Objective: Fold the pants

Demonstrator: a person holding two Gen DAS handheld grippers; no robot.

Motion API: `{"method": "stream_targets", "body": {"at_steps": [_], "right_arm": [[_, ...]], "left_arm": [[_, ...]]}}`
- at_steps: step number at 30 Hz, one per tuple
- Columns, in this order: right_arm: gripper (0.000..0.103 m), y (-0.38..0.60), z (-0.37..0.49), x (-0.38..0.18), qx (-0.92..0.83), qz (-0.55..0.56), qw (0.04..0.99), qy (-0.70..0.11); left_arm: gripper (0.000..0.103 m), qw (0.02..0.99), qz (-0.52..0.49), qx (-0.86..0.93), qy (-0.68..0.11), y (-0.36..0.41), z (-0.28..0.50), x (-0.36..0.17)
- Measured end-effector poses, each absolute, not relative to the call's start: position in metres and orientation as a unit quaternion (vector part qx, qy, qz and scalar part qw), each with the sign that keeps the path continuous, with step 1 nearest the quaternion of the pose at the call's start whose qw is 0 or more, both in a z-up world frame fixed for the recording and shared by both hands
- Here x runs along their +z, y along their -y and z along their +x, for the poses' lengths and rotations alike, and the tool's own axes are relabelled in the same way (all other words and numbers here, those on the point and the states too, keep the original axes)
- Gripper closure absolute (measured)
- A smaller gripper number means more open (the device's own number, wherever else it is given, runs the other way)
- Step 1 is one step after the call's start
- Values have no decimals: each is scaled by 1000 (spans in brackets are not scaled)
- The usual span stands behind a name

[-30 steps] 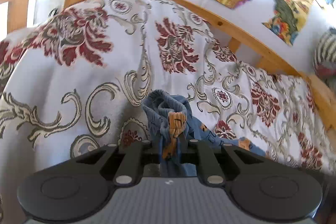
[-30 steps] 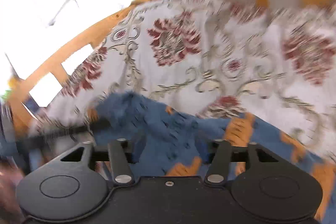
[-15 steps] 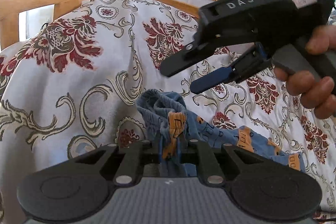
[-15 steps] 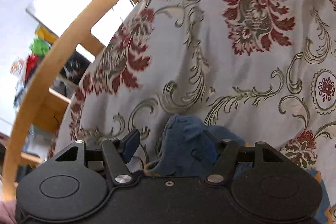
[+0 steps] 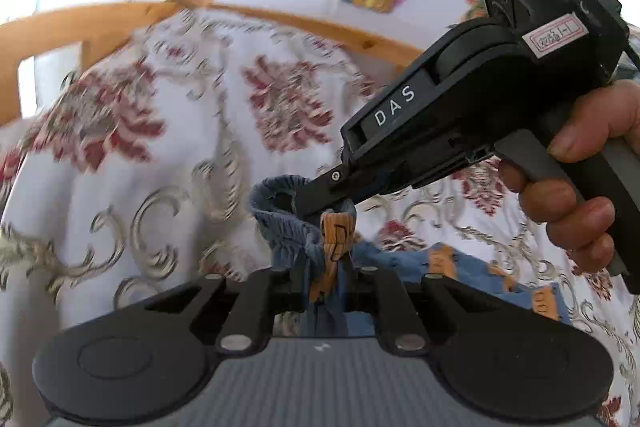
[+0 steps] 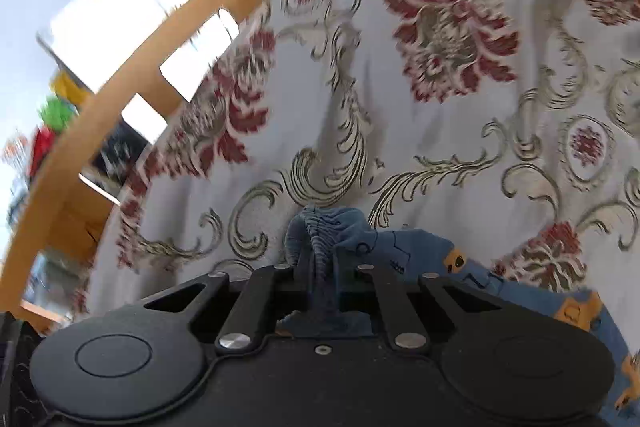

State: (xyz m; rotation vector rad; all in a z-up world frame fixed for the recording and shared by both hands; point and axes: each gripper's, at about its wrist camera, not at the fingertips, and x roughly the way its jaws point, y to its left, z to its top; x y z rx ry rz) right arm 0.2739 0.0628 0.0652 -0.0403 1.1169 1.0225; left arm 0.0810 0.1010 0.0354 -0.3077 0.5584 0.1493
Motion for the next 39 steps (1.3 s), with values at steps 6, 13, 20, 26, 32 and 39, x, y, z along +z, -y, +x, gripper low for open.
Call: {"method": "stream_targets", "body": {"at_steps": [6, 13, 20, 26, 32, 39], "right_arm": [[94, 14, 266, 82, 453, 70, 754, -470], [94, 123, 244, 82, 418, 163, 792, -415], [94, 208, 228, 42, 359, 229, 808, -407], [94, 268, 227, -2, 317, 269, 807, -420], [94, 292, 226, -28, 297, 292, 803, -426], [94, 301, 225, -32, 294, 306, 804, -417]], "left_arm": [[90, 961, -114, 24, -252, -66, 81, 59], [90, 969, -46, -49, -238, -2, 85, 74], [90, 959, 18, -115, -259, 74, 98, 56], [90, 945, 62, -147, -287, 132, 112, 30], [90, 933, 78, -159, -314, 159, 119, 11], [90, 931, 82, -162, -316, 166, 123, 13]]}}
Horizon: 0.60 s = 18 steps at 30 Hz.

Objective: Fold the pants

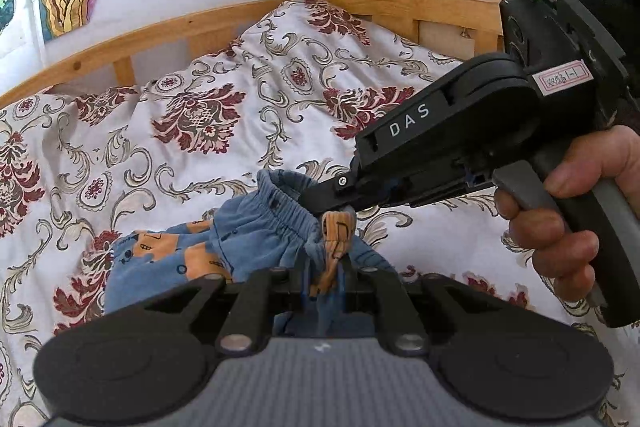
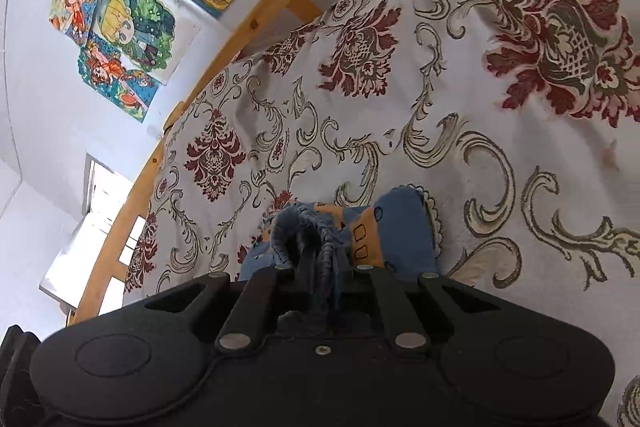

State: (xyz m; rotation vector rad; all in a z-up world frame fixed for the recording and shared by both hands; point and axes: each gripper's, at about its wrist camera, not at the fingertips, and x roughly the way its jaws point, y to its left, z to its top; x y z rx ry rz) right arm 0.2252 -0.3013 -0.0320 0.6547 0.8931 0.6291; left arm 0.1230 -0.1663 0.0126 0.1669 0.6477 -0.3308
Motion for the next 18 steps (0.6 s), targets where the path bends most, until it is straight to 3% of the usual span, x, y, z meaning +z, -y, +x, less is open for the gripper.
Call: {"method": "stream_targets", "body": {"at_steps": [11, 18], "right_arm": [[94, 307, 222, -46, 270, 292, 812, -428], [84, 312, 220, -52, 251, 286, 814, -438]], "left_arm": [[89, 922, 89, -170, -336, 175, 129, -1], [88, 914, 86, -177, -355, 175, 132, -7]]}}
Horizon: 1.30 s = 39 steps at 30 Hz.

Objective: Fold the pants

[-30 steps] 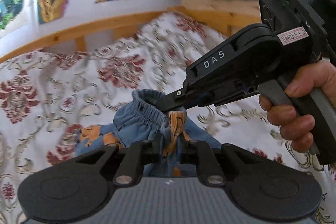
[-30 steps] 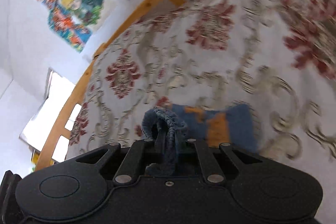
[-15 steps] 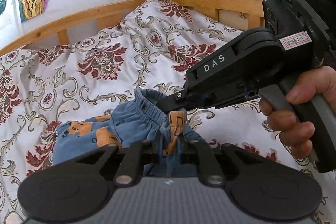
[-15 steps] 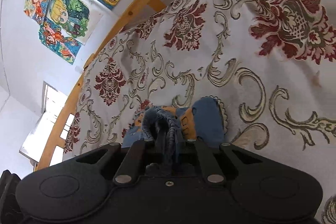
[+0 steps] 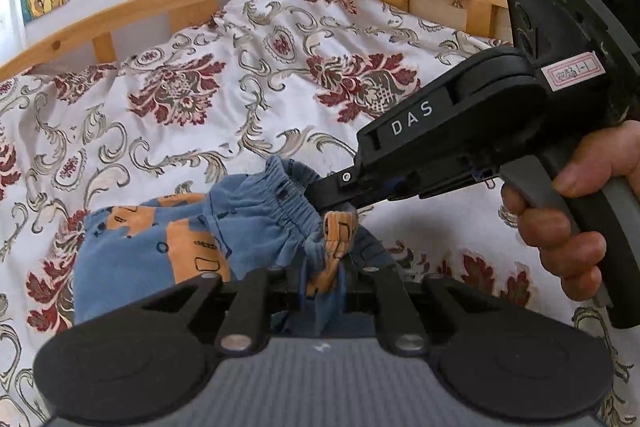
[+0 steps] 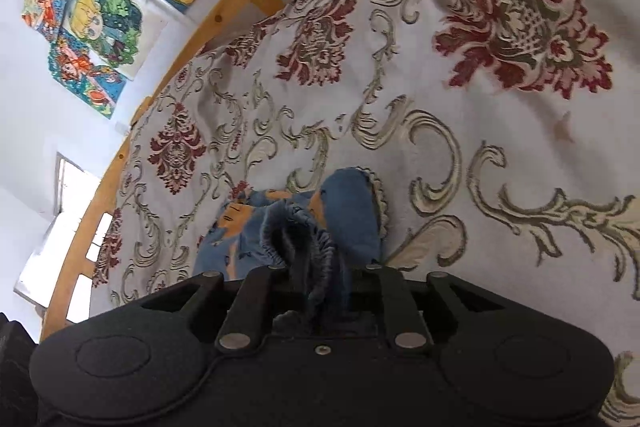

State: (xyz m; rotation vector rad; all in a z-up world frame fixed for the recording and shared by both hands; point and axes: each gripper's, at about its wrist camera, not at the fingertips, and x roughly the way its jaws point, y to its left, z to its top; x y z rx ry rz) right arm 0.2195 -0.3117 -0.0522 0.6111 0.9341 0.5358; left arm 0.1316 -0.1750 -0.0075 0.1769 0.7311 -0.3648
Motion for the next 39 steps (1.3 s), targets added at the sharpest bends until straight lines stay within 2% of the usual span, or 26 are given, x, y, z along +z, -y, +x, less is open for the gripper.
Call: {"method": "stream_targets", "body": {"at_steps": [6, 11, 13, 14, 17, 24, 31, 35, 37, 38, 39], "right_arm": [[82, 318, 215, -53, 234, 284, 816, -446], [74, 321, 211, -53, 220, 284, 819, -448], [67, 323, 210, -52, 216, 284, 820, -448], [65, 325, 209, -50, 214, 281, 822, -446], [55, 330, 206, -44, 210, 276, 828, -440], [33, 327, 200, -30, 226, 268, 830, -433], [21, 314, 183, -26, 221, 242, 848, -417], [18, 296, 161, -22, 208, 178, 881, -385], [19, 281, 148, -19, 198, 144, 897, -367], [20, 273, 144, -19, 190, 131, 902, -364], [27, 267, 141, -20, 180, 119, 907, -362]], "left_arm": [[80, 909, 62, -197, -362, 168, 131, -9], [77, 905, 39, -207, -369, 162, 133, -11], [72, 904, 31, -210, -371, 161, 135, -10], [64, 903, 25, -216, -370, 160, 134, -10], [52, 902, 16, -230, -365, 163, 131, -8], [48, 906, 20, -233, -353, 165, 119, -3], [27, 913, -15, -219, -344, 124, 91, 11], [12, 925, -10, -169, -340, 90, 85, 19], [9, 933, -3, -122, -339, 73, 90, 21], [9, 935, -4, -98, -341, 65, 93, 21], [9, 935, -9, -80, -344, 58, 95, 20]]}}
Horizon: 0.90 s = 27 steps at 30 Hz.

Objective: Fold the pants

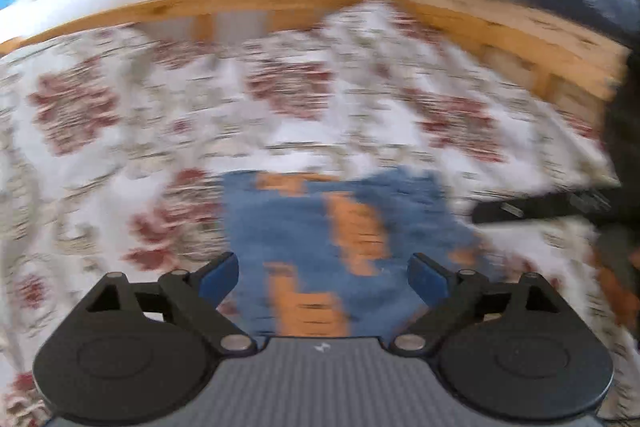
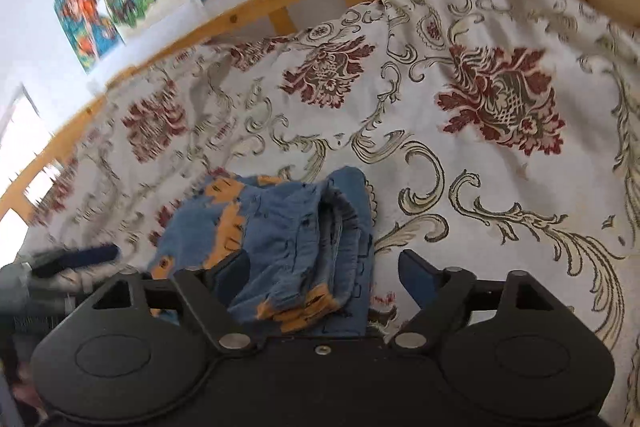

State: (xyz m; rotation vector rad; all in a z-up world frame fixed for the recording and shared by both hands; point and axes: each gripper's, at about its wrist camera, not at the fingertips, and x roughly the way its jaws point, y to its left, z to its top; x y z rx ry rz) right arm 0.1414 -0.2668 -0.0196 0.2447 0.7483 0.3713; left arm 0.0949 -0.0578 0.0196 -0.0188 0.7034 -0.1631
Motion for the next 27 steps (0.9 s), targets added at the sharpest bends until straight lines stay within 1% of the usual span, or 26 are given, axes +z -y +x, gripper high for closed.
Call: {"method": "stream_targets", "body": {"at_steps": [1, 2, 3, 4, 6, 7, 9, 11, 12, 14, 16, 18, 20, 21, 22, 24, 26, 27], "right_arm": [[31, 260, 138, -21, 171, 111, 911, -359], [34, 256, 137, -23, 167, 108, 913, -357], [39, 251, 136, -25, 159, 101, 915, -356], [49, 246, 134, -28, 151, 90, 917, -357], [64, 242, 132, -34, 144, 82, 917, -362], [68, 241, 130, -36, 137, 76, 919, -363], [71, 240, 125, -39, 135, 60, 920, -362], [71, 243, 122, -43, 137, 61, 918, -367], [70, 245, 120, -45, 138, 67, 915, -373], [64, 249, 116, -48, 139, 78, 912, -379], [56, 252, 109, -43, 137, 81, 917, -366], [54, 251, 104, -33, 139, 68, 928, -339], [55, 243, 103, -25, 152, 40, 937, -310], [57, 237, 104, -24, 165, 29, 939, -299], [66, 232, 106, -24, 179, 22, 939, -292], [78, 225, 111, -29, 200, 15, 935, -293], [83, 220, 115, -38, 196, 6, 933, -302], [88, 222, 115, -41, 187, 8, 933, -306]], "left_arm": [[9, 935, -20, -59, -350, 49, 99, 17], [9, 933, -30, -44, -356, 42, 101, 14], [9, 930, -46, -32, -364, 35, 104, 10], [9, 926, -62, -27, -372, 29, 107, 6], [9, 916, -89, -18, -390, 21, 113, -2], [9, 912, -94, -16, -399, 18, 114, -6], [9, 907, -95, -9, -411, 15, 117, -15], [9, 903, -82, -7, -421, 15, 118, -26], [9, 903, -77, -9, -424, 17, 116, -31], [9, 902, -70, -10, -426, 17, 112, -34], [9, 903, -61, -12, -425, 17, 111, -30], [9, 906, -43, -8, -421, 18, 110, -21], [9, 917, -18, -1, -397, 19, 108, -5], [9, 924, -8, -5, -382, 21, 108, 3], [8, 929, -1, -14, -370, 23, 110, 11], [7, 933, 13, -46, -357, 32, 124, 25], [7, 930, 17, -91, -356, 43, 141, 33], [7, 926, 16, -120, -357, 49, 151, 35]]}}
